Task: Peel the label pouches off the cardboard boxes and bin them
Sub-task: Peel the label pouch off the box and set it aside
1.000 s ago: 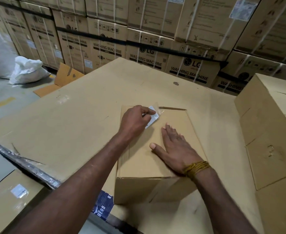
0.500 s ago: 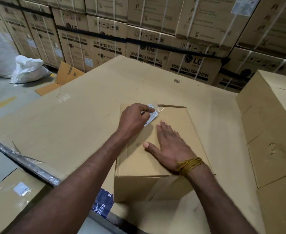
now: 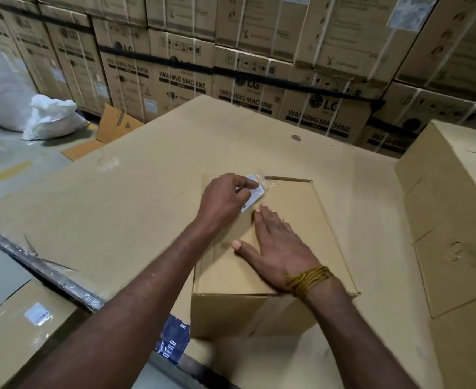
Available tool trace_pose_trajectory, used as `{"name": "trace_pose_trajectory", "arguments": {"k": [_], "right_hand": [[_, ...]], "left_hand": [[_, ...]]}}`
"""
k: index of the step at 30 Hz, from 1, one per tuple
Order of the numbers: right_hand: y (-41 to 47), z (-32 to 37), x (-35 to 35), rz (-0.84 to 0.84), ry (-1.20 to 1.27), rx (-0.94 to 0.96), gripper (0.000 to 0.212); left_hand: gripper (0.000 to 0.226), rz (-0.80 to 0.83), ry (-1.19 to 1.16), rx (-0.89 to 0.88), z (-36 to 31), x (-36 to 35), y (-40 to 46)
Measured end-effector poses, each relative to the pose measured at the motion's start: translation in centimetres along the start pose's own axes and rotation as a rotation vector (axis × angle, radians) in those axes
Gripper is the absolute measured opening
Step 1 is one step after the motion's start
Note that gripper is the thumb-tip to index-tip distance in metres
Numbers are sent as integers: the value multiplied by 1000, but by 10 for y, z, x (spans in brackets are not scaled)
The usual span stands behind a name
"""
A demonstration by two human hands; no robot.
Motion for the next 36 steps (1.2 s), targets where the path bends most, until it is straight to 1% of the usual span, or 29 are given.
{"name": "trace_pose_trajectory", "arguments": {"k": [2, 4, 7, 8, 11, 14, 18, 21, 23, 26, 29, 33, 36], "right_hand": [[-25, 16, -5, 16, 9, 48, 89], [-58, 26, -11, 67, 13, 75, 89], [-71, 20, -12, 152, -14, 40, 88], [-62, 15, -10, 149, -16, 29, 87], [-18, 2, 0, 53, 27, 6, 86], [4, -5, 4, 0, 42, -1, 85], [-47, 18, -11, 7, 43, 71, 84], [-77, 25, -15, 103, 30, 69, 86], [-65, 17, -12, 110, 39, 48, 84], [-22, -2, -1, 19, 55, 33, 81], [2, -12, 6, -18, 58, -3, 80], [-36, 11, -7, -15, 51, 30, 85], [-73, 25, -15, 75, 37, 41, 90]], "left_hand": [[36, 8, -7, 4, 2, -1, 0], [37, 6, -12, 7, 4, -1, 0], [37, 7, -13, -6, 3, -1, 1], [37, 9, -3, -10, 2, -2, 1], [36, 0, 27, -15, -1, -4, 0], [36, 0, -12, -8, 0, -2, -1], [37, 4, -32, 1, 2, 0, -3], [37, 5, -25, -8, 3, 0, -2], [37, 15, -23, -5, 2, -2, -1], [35, 14, -7, 6, 2, -6, 2], [36, 6, -1, 3, 1, -4, 2], [36, 7, -33, 9, 4, -1, 1], [37, 13, -38, 5, 6, -2, 2]]}}
Point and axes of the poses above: each hand's wrist, its own y-axis towards the middle knuckle, its own x-axis out of the back of the hand, z = x × y, the point moved 7 cm from there along y, towards the middle knuckle, and after that the axes turned 15 degrees about x, right-handed, at the moved point
